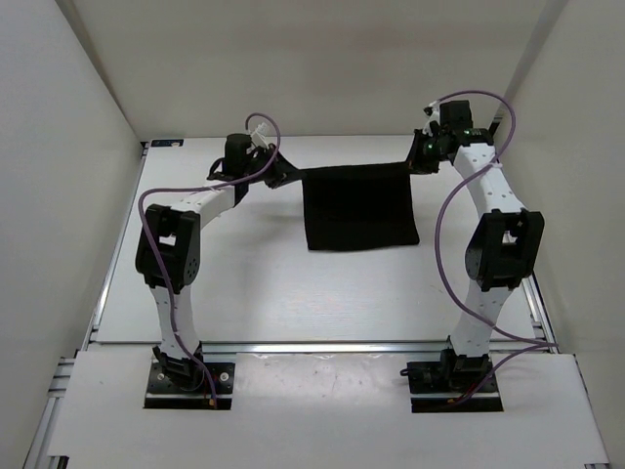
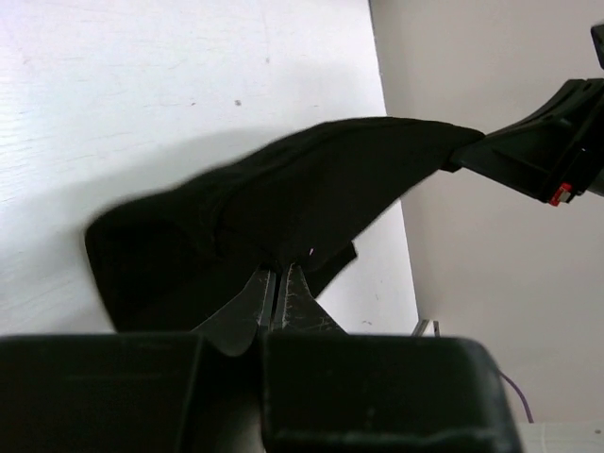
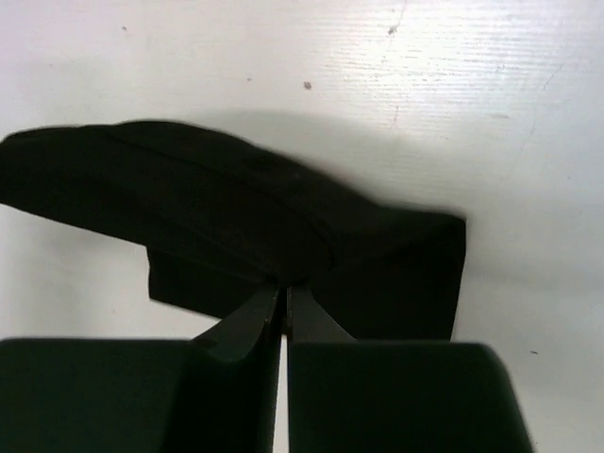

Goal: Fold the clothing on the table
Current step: Fold the skirt

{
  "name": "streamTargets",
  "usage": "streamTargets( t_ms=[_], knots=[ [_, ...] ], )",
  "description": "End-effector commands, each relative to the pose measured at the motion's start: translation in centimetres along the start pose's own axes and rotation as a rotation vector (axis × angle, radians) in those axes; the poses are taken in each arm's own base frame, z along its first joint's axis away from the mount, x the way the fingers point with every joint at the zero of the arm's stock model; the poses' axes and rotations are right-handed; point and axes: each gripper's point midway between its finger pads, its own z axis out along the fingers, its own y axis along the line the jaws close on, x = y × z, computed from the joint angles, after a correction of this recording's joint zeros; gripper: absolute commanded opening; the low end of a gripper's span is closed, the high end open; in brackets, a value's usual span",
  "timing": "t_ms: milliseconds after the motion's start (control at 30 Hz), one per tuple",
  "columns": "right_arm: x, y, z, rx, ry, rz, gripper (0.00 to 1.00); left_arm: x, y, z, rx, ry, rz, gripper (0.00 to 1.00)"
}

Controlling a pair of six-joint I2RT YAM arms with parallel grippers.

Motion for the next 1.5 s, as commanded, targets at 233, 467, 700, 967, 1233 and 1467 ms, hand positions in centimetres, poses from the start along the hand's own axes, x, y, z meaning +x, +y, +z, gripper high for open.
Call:
streamTargets(
  t_ms=[233, 467, 700, 967, 1233, 1467],
  knots=[
    [7.4, -3.7, 0.8, 0.035, 0.173, 0.071, 0.00, 7.9, 0.7, -0.7, -0.011, 0.113, -0.044, 0.00],
    [10.6, -5.8, 1.0, 0.079, 0.256, 0.126, 0.00, 15.0, 0.6, -1.2, -0.036, 0.218, -0.066, 0.00],
    [10.5, -6.8, 2.4, 0.094, 0.282, 0.147, 0.00, 16.5, 1.8, -0.7, -0.069, 0.241, -0.090, 0.00],
    [10.2, -10.7, 1.7, 0.264, 0.295, 0.251, 0.36, 18.9, -0.7, -1.6, -0.008, 0.329, -0.126, 0.43],
    [7.4, -9.8, -1.0, 0.286, 0.201, 0.190, 0.45, 13.8, -5.1, -5.6, 0.054, 0.175, -0.122, 0.40],
    [6.8, -9.6, 3.3, 0.178, 0.238, 0.231, 0.36, 8.9, -5.1, -4.1, 0.113, 0.081, -0.121, 0.25]
  ],
)
